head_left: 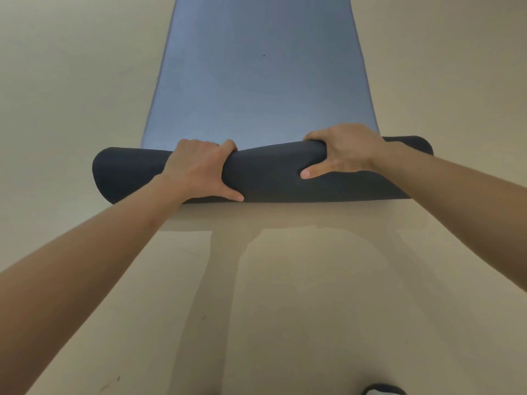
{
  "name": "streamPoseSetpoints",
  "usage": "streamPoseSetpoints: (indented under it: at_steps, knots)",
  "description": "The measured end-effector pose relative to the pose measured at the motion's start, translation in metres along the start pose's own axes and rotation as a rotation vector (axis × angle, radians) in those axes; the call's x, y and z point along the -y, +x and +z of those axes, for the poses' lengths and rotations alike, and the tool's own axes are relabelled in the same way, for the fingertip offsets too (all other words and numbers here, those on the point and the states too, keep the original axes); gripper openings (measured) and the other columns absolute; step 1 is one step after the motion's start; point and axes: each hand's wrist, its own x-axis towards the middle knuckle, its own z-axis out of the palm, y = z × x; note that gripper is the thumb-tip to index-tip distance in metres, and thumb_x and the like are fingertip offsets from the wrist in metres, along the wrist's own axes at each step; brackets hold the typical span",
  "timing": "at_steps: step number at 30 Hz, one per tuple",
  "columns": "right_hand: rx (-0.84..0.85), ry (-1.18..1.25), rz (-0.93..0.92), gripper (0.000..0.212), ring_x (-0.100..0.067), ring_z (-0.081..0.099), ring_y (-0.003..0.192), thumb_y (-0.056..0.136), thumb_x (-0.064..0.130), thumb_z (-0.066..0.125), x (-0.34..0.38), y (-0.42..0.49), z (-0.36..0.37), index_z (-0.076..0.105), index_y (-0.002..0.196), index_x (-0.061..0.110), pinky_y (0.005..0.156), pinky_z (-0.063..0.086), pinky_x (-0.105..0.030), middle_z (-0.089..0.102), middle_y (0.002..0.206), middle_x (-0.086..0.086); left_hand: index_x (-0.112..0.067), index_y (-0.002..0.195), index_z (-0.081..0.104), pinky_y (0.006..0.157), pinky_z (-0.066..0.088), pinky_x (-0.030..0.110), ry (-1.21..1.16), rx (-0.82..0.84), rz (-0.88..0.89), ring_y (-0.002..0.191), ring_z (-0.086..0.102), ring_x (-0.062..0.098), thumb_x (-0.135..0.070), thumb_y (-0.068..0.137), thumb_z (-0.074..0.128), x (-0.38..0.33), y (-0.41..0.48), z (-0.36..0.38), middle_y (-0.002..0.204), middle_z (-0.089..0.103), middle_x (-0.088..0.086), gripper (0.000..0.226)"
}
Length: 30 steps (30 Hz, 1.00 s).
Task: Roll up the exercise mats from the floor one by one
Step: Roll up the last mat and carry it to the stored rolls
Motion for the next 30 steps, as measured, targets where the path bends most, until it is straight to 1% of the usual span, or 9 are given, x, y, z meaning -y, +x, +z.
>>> streamPoseSetpoints:
  at_steps: [6,12,14,16,19,21,23,27,30]
  knots:
    - [0.175,0.077,-0.014,0.065,-0.014,0.063,0.091,0.068,0.086,0.064,0.022,-0.063,0.029,0.06,0.115,0.042,0.078,0.051,-0.038,0.068,0.097,0.018,-0.034,0.113,0.053,0.059,0.036,0.032,-0.038,0.132,0.056,0.066,0.057,0.015,-0.098,0.047,0.062,-0.026,-0.071,-0.002,0.07,0.058,-0.013,0.092]
    - [0.487,0.349,0.023,0.059,-0.001,0.07,0.09,0.068,0.079,0.071,0.025,-0.117,0.067,0.067,0.113,0.041,0.086,0.058,-0.035,0.072,0.1,0.022,-0.033,0.103,0.054,0.07,0.052,0.035,-0.212,0.374,0.104,0.073,0.06,0.012,-0.098,0.043,0.065,-0.064,-0.126,0.014,0.076,0.06,-0.015,0.09]
    - [0.524,0.389,0.057,0.063,0.001,0.07,0.09,0.065,0.083,0.07,0.023,-0.131,0.081,0.067,0.113,0.042,0.088,0.059,-0.036,0.072,0.101,0.024,-0.033,0.105,0.054,0.075,0.055,0.037,-0.246,0.421,0.122,0.075,0.061,0.011,-0.099,0.042,0.064,-0.073,-0.133,0.022,0.08,0.062,-0.015,0.092]
    - [0.438,0.32,0.08,0.074,-0.001,0.067,0.097,0.062,0.091,0.064,0.022,-0.141,0.088,0.062,0.121,0.046,0.091,0.055,-0.035,0.068,0.106,0.024,-0.033,0.108,0.054,0.077,0.055,0.037,-0.26,0.432,0.129,0.076,0.062,0.01,-0.099,0.043,0.064,-0.074,-0.133,0.026,0.083,0.063,-0.015,0.093]
    - [0.085,0.076,0.035,0.092,-0.014,0.057,0.108,0.067,0.096,0.047,0.028,-0.155,0.091,0.048,0.143,0.042,0.095,0.044,-0.037,0.059,0.12,0.013,-0.035,0.107,0.055,0.079,0.053,0.035,-0.328,0.463,0.097,0.081,0.062,0.008,-0.095,0.043,0.071,-0.069,-0.124,0.028,0.088,0.064,-0.017,0.089]
    - [-0.155,-0.03,-0.067,0.093,-0.022,0.055,0.112,0.076,0.092,0.04,0.038,-0.167,0.095,0.048,0.146,0.033,0.098,0.041,-0.041,0.059,0.125,0.003,-0.037,0.106,0.057,0.083,0.053,0.035,-0.378,0.503,0.077,0.085,0.062,0.007,-0.092,0.044,0.074,-0.064,-0.116,0.029,0.092,0.065,-0.019,0.085]
    - [-0.279,-0.088,-0.145,0.091,-0.028,0.054,0.115,0.081,0.088,0.042,0.051,-0.179,0.105,0.049,0.147,0.026,0.1,0.041,-0.047,0.059,0.131,-0.004,-0.039,0.106,0.058,0.087,0.053,0.037,-0.422,0.53,0.06,0.089,0.063,0.007,-0.091,0.042,0.074,-0.06,-0.11,0.03,0.096,0.066,-0.02,0.084]
    - [-0.243,-0.24,-0.158,0.1,-0.04,0.044,0.136,0.08,0.09,0.04,0.061,-0.2,0.132,0.04,0.155,0.023,0.115,0.03,-0.059,0.047,0.151,-0.015,-0.047,0.115,0.057,0.089,0.048,0.036,-0.508,0.488,0.023,0.099,0.062,0.005,-0.093,0.04,0.069,-0.051,-0.102,0.031,0.106,0.064,-0.025,0.089]
    - [-0.175,-0.32,-0.137,0.105,-0.044,0.034,0.145,0.08,0.091,0.037,0.059,-0.205,0.143,0.029,0.159,0.024,0.117,0.025,-0.065,0.038,0.159,-0.018,-0.051,0.122,0.055,0.09,0.046,0.035,-0.522,0.466,0.026,0.104,0.06,0.004,-0.094,0.045,0.067,-0.048,-0.101,0.033,0.112,0.062,-0.029,0.09]
